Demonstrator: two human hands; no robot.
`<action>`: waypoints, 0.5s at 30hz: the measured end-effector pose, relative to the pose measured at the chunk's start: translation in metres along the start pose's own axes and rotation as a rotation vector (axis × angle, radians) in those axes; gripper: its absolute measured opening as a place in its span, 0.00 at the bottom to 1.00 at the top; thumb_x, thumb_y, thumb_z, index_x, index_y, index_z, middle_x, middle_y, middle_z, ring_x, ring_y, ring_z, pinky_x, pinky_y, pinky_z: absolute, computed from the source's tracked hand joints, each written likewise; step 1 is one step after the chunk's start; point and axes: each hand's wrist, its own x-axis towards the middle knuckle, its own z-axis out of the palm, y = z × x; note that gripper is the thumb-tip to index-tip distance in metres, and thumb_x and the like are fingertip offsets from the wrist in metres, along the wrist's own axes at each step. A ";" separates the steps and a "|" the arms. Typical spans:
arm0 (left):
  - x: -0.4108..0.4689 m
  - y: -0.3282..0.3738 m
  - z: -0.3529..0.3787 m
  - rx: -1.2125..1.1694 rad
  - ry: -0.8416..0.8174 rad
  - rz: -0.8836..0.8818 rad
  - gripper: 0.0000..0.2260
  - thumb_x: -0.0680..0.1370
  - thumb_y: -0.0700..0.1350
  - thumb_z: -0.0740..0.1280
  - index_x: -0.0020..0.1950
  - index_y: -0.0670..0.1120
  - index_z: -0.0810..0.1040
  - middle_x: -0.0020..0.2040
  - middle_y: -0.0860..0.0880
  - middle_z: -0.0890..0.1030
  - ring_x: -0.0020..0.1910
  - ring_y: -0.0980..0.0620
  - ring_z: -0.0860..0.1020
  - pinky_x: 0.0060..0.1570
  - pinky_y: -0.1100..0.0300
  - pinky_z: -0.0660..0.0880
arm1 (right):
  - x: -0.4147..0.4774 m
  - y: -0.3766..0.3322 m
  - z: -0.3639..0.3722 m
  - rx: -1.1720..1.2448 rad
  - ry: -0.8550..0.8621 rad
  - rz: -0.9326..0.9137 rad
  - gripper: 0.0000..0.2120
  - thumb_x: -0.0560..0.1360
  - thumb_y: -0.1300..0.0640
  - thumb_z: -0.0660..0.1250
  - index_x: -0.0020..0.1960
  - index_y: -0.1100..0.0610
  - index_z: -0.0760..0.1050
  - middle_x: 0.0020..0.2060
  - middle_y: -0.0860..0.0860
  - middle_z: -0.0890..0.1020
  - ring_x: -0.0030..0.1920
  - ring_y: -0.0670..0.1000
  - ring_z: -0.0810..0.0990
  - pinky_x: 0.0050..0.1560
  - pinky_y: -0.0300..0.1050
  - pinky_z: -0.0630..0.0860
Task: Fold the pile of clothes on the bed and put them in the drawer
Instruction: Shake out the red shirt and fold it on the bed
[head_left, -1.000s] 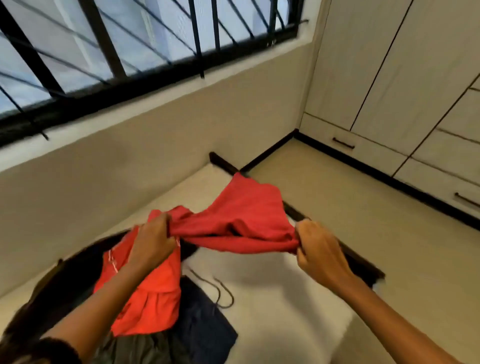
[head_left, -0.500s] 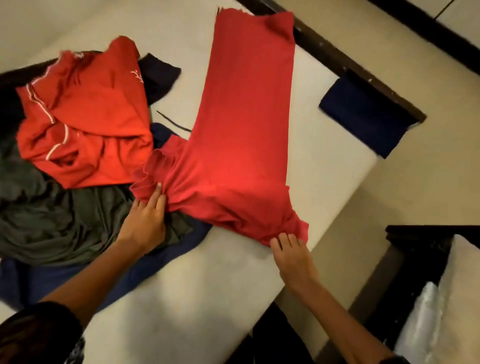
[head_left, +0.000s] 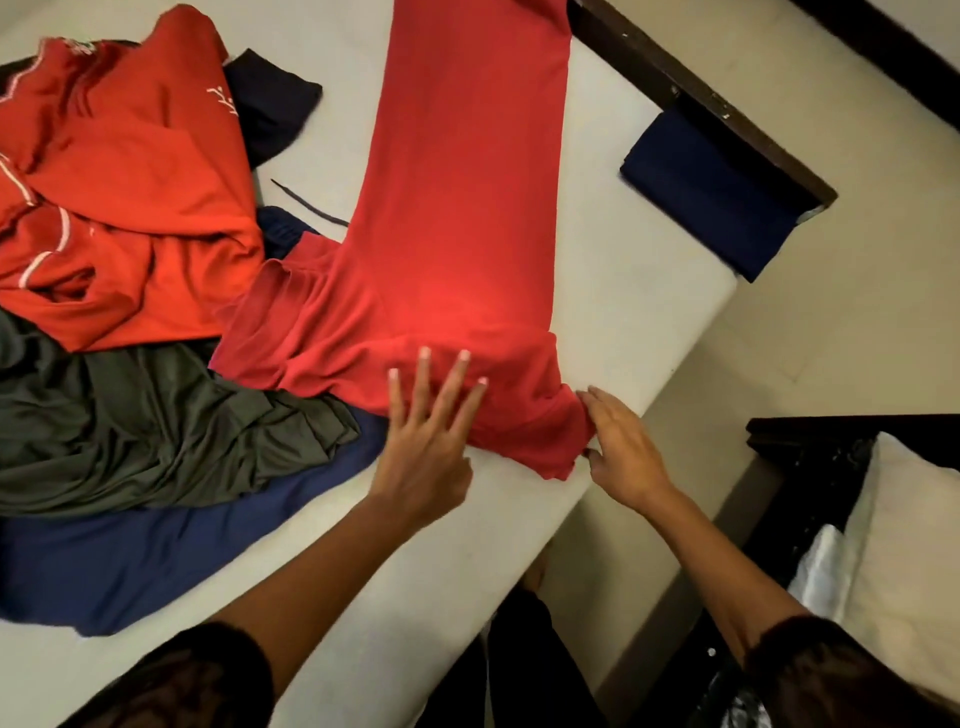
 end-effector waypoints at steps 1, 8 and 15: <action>0.004 0.003 0.006 0.004 -0.049 0.079 0.44 0.61 0.51 0.74 0.74 0.45 0.60 0.76 0.41 0.56 0.73 0.32 0.52 0.67 0.30 0.49 | 0.002 -0.001 0.001 0.009 0.046 -0.009 0.22 0.72 0.70 0.64 0.67 0.64 0.71 0.62 0.61 0.76 0.63 0.61 0.72 0.68 0.51 0.65; 0.011 0.011 0.024 -0.058 -0.352 0.231 0.54 0.64 0.61 0.74 0.75 0.55 0.38 0.77 0.45 0.52 0.73 0.32 0.51 0.65 0.31 0.51 | -0.042 -0.012 0.007 0.162 0.149 0.148 0.08 0.74 0.66 0.62 0.50 0.64 0.77 0.39 0.61 0.81 0.41 0.62 0.78 0.42 0.51 0.72; -0.007 0.023 0.015 0.064 -0.422 0.451 0.46 0.67 0.54 0.73 0.77 0.52 0.49 0.76 0.45 0.58 0.74 0.36 0.54 0.67 0.35 0.47 | -0.093 -0.031 0.033 0.285 -0.026 0.370 0.10 0.77 0.61 0.59 0.57 0.62 0.72 0.43 0.58 0.80 0.42 0.57 0.78 0.42 0.47 0.70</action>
